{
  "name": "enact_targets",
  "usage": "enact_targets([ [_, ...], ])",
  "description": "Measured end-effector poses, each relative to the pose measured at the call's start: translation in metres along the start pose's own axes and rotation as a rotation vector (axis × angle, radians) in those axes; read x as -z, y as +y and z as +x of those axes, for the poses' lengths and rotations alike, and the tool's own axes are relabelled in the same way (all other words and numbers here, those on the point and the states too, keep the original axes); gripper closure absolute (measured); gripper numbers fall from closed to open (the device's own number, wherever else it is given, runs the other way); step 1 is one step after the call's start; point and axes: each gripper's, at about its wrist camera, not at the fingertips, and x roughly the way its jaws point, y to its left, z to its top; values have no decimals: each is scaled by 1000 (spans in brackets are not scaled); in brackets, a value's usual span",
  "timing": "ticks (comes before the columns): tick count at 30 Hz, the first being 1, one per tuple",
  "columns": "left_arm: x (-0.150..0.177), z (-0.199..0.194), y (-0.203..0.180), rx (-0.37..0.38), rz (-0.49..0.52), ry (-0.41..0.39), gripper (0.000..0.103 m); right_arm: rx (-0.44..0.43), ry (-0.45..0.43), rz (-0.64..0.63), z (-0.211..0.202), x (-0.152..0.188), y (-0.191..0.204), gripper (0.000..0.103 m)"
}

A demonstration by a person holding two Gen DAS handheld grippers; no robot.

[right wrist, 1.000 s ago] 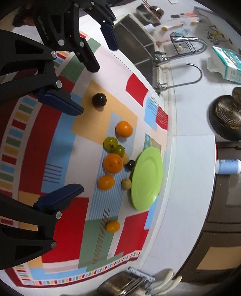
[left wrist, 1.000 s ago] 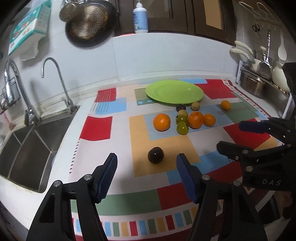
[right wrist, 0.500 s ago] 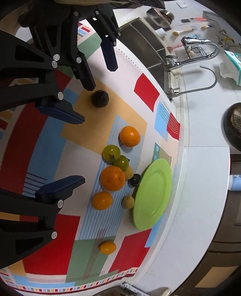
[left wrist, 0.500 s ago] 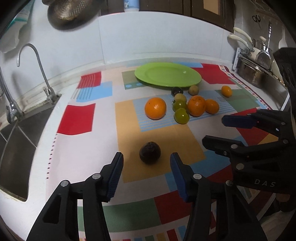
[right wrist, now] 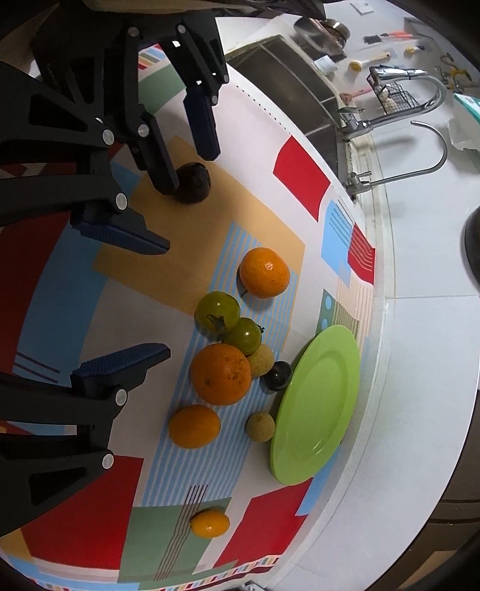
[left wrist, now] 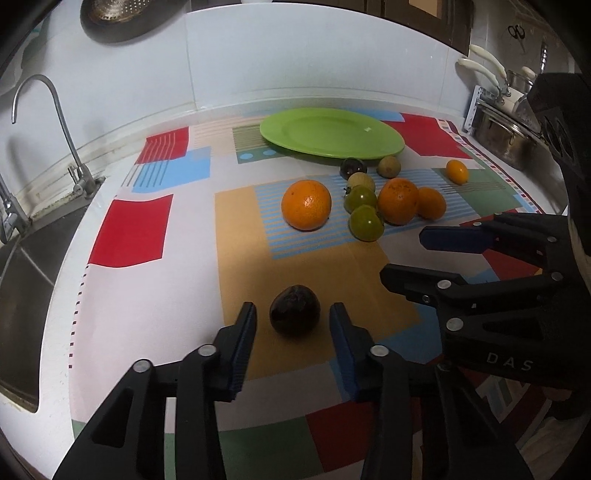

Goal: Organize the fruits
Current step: 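Reach the left tool to the dark plum and close around it while the right tool grasps a green tomato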

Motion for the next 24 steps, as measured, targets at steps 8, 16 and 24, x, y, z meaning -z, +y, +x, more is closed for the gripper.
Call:
enact_targets([
  [8,-5,9,2,20,-12,21,73,-4,3,-1,8,-8,-4,52],
  [16,-14,11,7,13,-38,8,73,-18,5,-6,18,-16,-5,56],
  [24,-20,14,9,12,-51,10,73,-18,-5,-8,26,-24,-3,58],
])
